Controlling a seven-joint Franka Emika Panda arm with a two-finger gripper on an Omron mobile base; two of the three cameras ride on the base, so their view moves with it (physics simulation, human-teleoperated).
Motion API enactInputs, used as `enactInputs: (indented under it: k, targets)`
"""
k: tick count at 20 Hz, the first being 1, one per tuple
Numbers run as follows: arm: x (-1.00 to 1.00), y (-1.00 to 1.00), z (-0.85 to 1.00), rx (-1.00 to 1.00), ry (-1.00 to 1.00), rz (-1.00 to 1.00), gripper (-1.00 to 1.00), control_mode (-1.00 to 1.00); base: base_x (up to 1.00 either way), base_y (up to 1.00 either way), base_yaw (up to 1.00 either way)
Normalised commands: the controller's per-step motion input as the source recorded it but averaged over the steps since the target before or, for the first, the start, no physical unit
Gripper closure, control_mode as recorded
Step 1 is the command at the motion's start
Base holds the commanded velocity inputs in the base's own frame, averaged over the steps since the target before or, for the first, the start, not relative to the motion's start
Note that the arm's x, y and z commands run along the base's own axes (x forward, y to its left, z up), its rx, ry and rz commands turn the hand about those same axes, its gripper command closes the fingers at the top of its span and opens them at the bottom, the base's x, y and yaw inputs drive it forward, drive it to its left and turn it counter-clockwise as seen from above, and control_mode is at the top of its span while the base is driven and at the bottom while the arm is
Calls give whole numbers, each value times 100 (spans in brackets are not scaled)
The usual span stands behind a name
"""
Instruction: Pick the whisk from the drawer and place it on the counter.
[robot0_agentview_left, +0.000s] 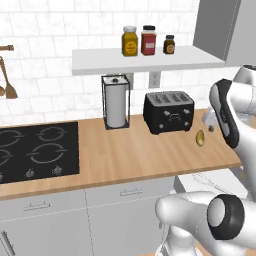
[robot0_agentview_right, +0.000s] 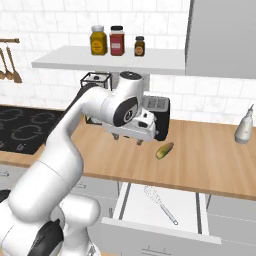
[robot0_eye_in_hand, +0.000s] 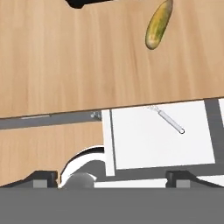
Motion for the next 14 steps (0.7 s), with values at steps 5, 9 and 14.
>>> enactInputs:
  k: [5, 9, 14]
  targets:
    - [-43, -98, -60, 0, 8, -13, -100, -100, 0, 0, 0]
    - [-66, -76, -68, 0, 11, -13, -100, -100, 0, 0, 0]
    - [-49, -27, -60, -3, 6, -9, -100, -100, 0, 0, 0]
